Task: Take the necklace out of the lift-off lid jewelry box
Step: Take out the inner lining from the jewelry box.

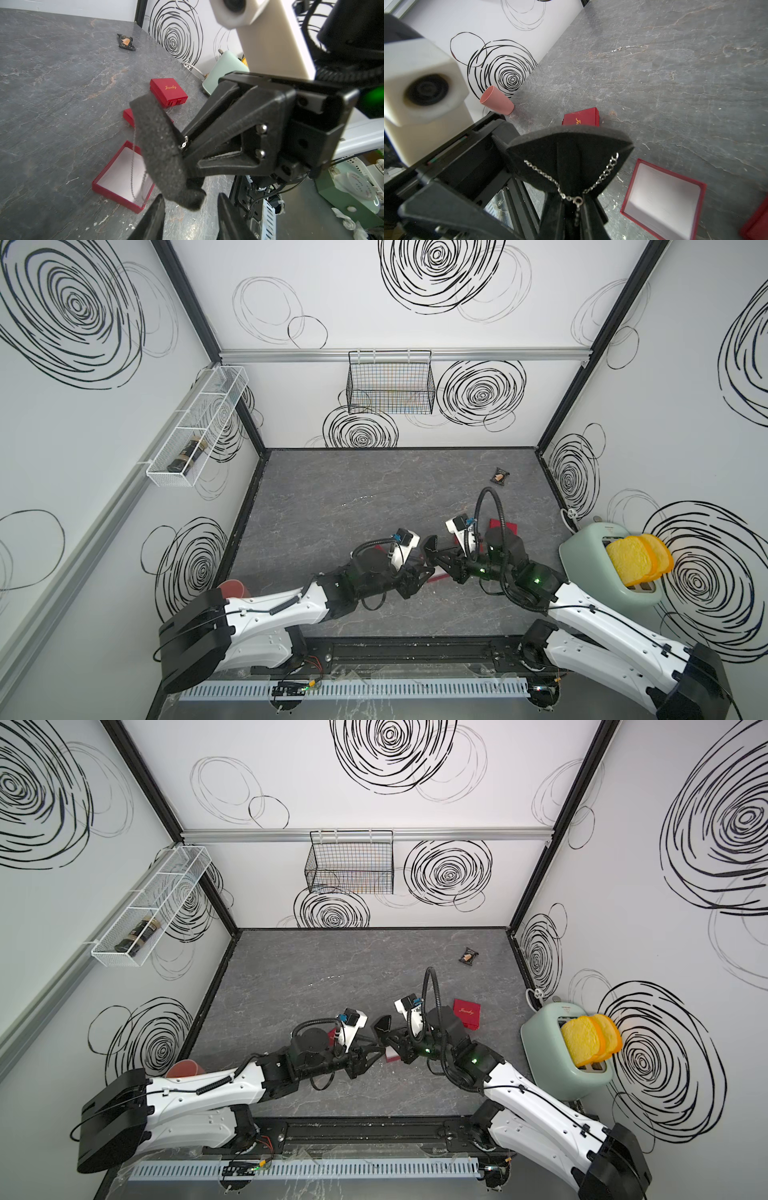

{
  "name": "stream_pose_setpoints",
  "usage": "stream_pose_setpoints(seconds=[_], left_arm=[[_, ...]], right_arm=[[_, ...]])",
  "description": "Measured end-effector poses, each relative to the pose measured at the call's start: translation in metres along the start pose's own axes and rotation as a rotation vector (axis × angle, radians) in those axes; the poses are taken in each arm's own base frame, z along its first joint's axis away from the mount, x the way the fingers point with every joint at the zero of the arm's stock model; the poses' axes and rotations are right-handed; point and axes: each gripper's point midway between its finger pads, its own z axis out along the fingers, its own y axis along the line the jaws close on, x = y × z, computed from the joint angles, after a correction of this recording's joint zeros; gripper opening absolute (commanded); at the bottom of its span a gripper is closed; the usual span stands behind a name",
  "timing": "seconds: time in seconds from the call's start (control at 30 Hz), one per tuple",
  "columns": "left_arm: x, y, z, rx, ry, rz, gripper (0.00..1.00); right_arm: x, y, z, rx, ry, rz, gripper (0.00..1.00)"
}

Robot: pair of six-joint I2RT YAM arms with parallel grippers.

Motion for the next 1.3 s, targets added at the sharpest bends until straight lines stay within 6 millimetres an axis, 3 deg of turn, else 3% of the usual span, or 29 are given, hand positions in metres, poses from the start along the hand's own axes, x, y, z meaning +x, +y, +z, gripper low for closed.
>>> stream_pose_setpoints(seconds=[0.47, 0.77, 1.0, 1.3], left_arm=[[-0.002, 0.003, 0.005, 0.021, -0.006, -0.047, 0.30], [-0.005, 0.005, 0.004, 0.028, -0.007, -0.066, 0.11], [-0.013, 0.022, -0.003, 0.001, -0.038, -0.097, 0.01], [-0.022, 0.026, -0.016, 0.052, -0.051, -0.102, 0.00]], right_arm=[[-0.002, 0.005, 0.000, -0.027, -0.009, -0.009, 0.20], [-0.004, 0.002, 0.001, -0.012, -0.023, -0.004, 0.33], [-0.013, 0.003, -0.010, -0.014, -0.064, 0.013, 0.44], [-0.020, -0.003, -0.026, -0.027, -0.120, 0.039, 0.42]])
